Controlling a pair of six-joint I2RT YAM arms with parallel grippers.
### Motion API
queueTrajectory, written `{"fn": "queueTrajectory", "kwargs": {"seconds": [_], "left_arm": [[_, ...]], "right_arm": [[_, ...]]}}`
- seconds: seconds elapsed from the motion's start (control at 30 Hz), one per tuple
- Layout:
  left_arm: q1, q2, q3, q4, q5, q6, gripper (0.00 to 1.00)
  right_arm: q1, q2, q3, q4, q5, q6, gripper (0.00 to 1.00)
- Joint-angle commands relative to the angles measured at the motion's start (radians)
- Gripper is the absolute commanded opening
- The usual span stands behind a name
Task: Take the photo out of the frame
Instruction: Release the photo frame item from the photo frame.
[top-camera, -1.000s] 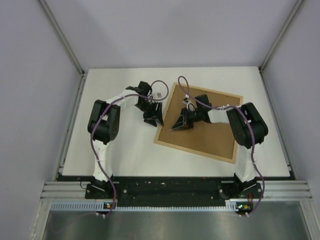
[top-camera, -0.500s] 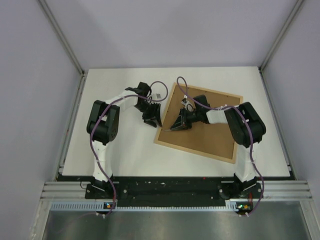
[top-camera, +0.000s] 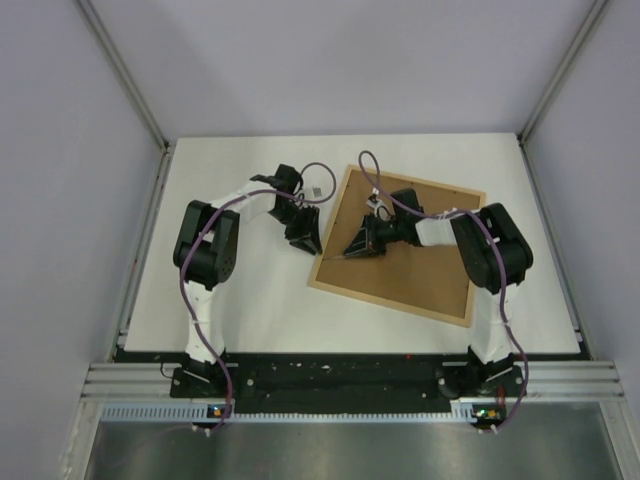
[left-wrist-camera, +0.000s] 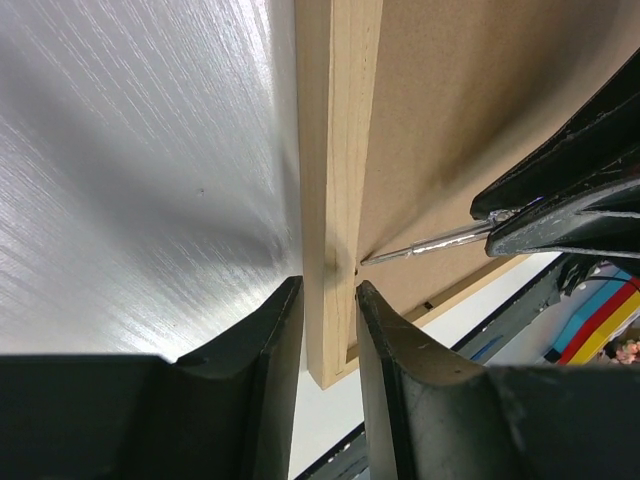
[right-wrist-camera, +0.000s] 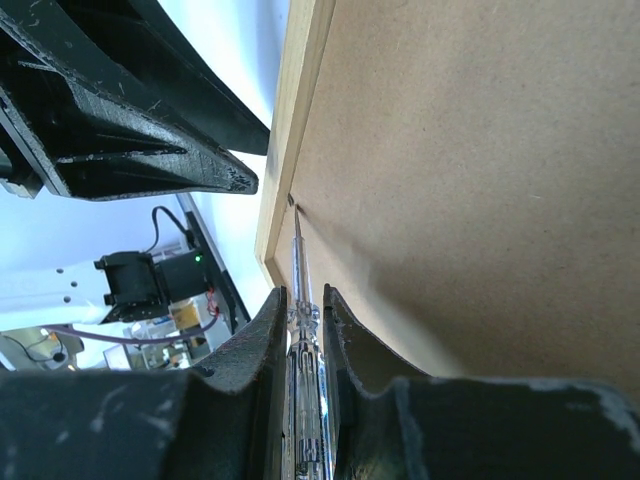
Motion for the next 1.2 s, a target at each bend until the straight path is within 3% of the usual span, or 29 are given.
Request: {"fn": "queueTrajectory", "kwargs": {"seconds": [0.0, 0.87, 1.17], "left_arm": [[0.002, -0.027, -0.001, 0.016, 0.034, 0.009, 0.33], [-0.01, 0.028, 0.005, 0.005, 0.001, 0.013, 0.25], [-0.018, 0.053, 0.011, 0.003, 0.001, 0.005, 0.04]], "right_arm": [[-0.012, 0.0, 0.01, -0.017, 0.097, -0.043, 0.0], [0.038, 0.04, 0.014, -0.071, 0.116, -0.104, 0.0], [0.046, 0.098, -0.032, 0.041, 0.059, -0.028, 0.0]]}}
